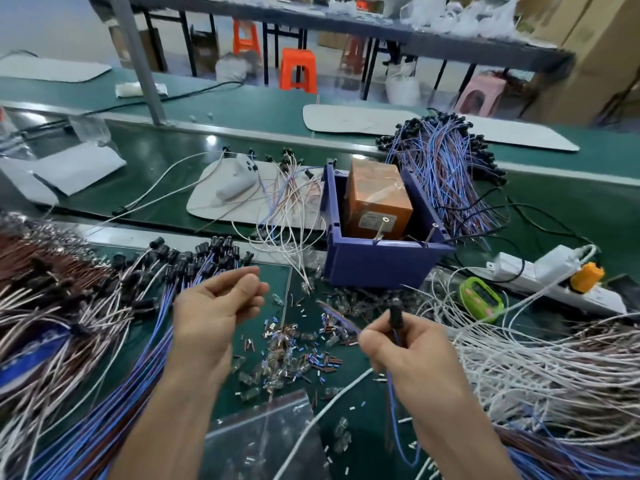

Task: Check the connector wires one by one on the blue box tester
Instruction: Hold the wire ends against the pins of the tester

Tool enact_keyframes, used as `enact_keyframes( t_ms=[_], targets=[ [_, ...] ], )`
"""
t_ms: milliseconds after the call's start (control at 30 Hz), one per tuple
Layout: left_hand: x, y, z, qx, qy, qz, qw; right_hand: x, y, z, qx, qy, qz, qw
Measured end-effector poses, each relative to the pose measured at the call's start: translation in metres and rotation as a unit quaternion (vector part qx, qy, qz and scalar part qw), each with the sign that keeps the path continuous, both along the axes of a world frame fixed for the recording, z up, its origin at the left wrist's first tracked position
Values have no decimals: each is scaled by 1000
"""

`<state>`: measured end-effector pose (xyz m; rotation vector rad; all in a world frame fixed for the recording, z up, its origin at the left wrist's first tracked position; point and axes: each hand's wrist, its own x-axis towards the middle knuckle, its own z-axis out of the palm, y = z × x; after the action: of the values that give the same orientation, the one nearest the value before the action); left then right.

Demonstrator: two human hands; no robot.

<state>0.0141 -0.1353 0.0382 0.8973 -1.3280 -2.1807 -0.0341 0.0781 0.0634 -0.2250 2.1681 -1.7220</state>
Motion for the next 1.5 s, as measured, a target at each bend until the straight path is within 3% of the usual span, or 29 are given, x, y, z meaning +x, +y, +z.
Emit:
enact_keyframes(
  t_ms=[133,233,300,400,633,767,833,1033,1133,1367,1500],
  targets=[
    [2,0,5,-178,-51,-79,980,-8,4,1,-49,-14,-13,999],
    [9,23,9,-235,-66,-169,955,-7,0,-2,-55,-12,3,998],
    [11,39,14,-182,-33,-186,965,-5,-1,-5,-47,-11,23,999],
    [6,55,16,-73,6,-125,989,-5,0,-11,-43,-14,45,998],
    [3,48,13,-49,-18,-45,998,-12,13,-13,-77,-33,16,996],
    [-3,61,15,-154,-77,-248,953,-17,17,-11,-107,-40,-30,993],
    [-9,77,16,-166,-75,-269,946,-16,15,-10,-124,-51,-45,990],
    [-21,113,11,-63,6,-206,976,-17,23,-13,-150,-77,-70,983],
    [-24,117,7,49,42,-221,973,-19,28,-13,-141,-88,-65,984],
    [-36,119,16,-18,-18,-174,984,-17,37,-17,-197,-123,-40,972],
    [-36,123,19,-51,-16,-155,987,-18,40,-16,-184,-109,-34,976]
  ],
)
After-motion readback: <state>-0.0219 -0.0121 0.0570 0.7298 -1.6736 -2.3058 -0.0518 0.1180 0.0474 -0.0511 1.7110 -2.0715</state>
